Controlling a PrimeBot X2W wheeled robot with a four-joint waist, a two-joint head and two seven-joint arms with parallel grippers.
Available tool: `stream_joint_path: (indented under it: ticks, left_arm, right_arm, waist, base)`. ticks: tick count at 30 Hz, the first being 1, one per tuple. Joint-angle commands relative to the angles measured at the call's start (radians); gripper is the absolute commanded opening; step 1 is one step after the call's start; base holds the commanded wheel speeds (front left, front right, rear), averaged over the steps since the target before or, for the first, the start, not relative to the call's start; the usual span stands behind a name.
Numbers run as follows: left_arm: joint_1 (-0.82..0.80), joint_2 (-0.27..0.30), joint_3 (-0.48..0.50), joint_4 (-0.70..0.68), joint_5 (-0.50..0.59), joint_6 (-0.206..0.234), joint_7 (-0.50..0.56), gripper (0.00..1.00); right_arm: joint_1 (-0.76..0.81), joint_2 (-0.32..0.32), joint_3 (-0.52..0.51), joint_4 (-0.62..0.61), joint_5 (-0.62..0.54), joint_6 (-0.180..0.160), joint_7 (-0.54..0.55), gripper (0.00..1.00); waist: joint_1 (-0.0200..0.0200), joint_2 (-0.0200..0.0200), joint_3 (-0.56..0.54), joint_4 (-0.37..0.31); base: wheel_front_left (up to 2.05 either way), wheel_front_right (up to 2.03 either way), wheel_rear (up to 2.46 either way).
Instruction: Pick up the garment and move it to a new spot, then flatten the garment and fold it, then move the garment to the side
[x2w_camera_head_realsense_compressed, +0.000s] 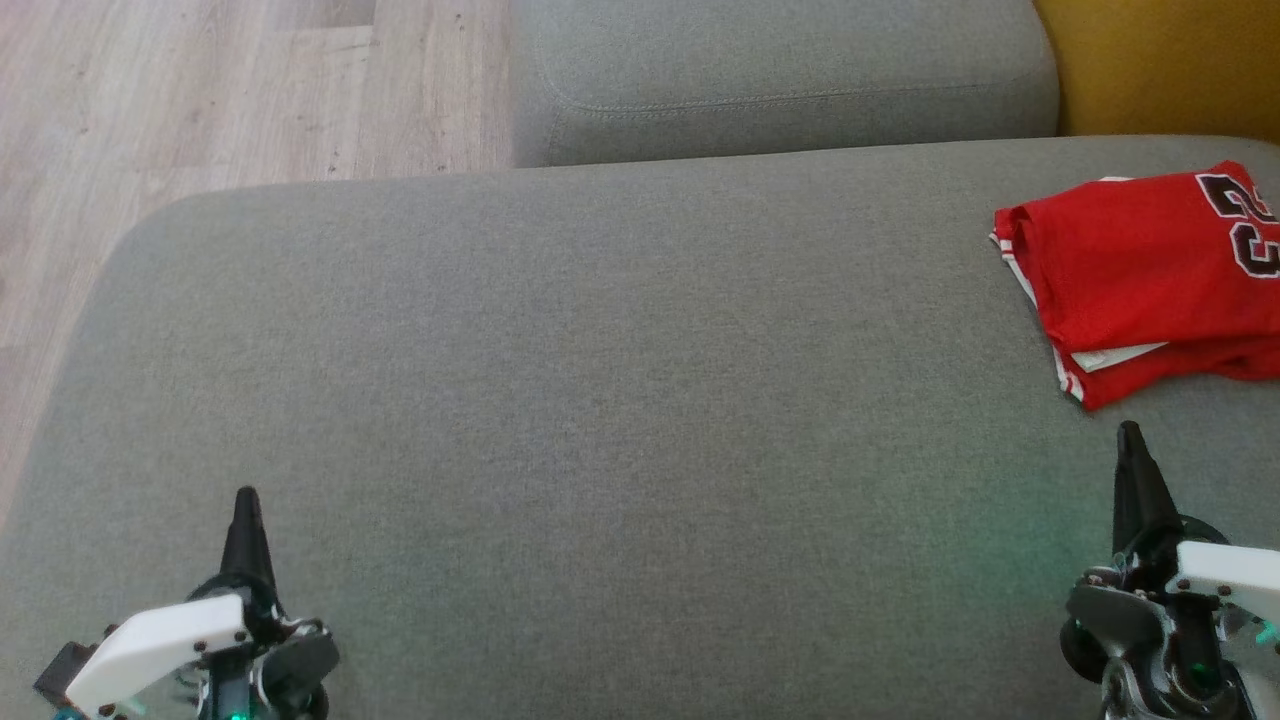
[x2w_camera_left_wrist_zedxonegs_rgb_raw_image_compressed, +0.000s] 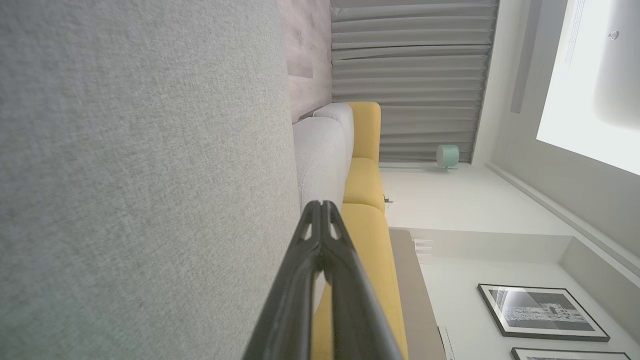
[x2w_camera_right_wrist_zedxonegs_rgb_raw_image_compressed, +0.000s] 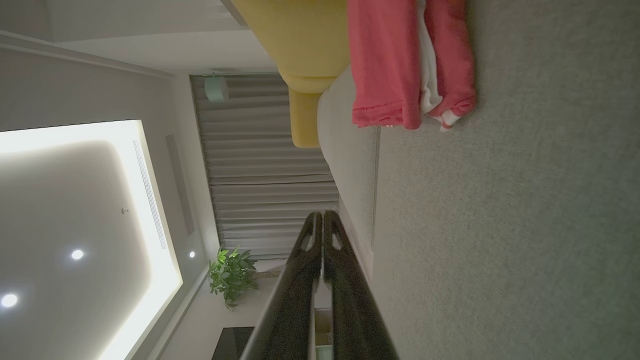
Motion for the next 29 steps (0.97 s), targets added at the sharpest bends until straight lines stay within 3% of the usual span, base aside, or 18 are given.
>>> stream_joint_path:
  ticks: [1, 29]
  left_arm:
    - [-0.05, 0.004, 0.04, -0.03, 0.0, -0.006, 0.004, 0.0]
    - [-0.05, 0.003, 0.043, -0.03, 0.002, -0.006, 0.006, 0.0]
  right_arm:
    - [-0.055, -0.006, 0.02, -0.031, 0.002, -0.001, 0.006, 0.0]
    - [-0.055, -0.005, 0.018, -0.031, 0.001, -0.001, 0.008, 0.0]
  waist:
    - [0.0, 0.0, 0.0, 0.0]
    - [0.0, 0.0, 0.0, 0.0]
  base:
    - [0.0, 0.0, 0.0]
    - [0.0, 0.0, 0.0]
